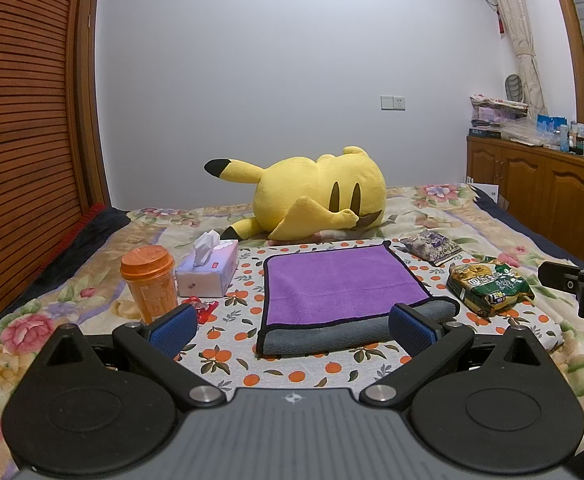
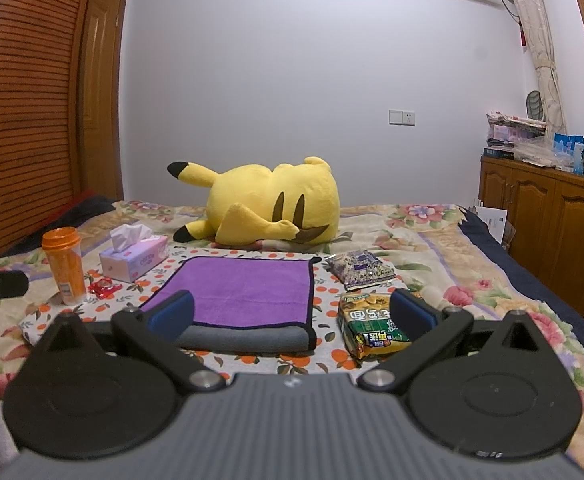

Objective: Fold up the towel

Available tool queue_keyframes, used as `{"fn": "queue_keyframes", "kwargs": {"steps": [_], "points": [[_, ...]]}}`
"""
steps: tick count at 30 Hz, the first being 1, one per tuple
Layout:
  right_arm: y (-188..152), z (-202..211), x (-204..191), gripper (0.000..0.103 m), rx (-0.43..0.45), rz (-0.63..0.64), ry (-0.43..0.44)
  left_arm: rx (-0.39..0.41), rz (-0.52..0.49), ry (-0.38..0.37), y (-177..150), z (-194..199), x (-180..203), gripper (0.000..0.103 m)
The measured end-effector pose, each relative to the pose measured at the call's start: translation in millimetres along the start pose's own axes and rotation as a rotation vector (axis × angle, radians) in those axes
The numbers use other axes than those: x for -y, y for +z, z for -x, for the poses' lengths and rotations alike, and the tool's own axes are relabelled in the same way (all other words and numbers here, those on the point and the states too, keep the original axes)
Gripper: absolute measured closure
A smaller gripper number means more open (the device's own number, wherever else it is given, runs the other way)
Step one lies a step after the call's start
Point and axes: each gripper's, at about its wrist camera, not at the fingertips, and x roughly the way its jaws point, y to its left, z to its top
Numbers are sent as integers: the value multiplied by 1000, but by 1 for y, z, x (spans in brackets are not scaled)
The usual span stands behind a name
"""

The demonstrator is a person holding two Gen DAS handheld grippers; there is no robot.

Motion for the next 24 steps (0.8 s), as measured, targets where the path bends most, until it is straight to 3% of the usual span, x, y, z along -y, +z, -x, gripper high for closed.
{"fn": "queue_keyframes", "kwargs": {"steps": [24], "points": [[0,0,0,0,0,0,0,-1,-2,1,2,-1,-5,0]]}}
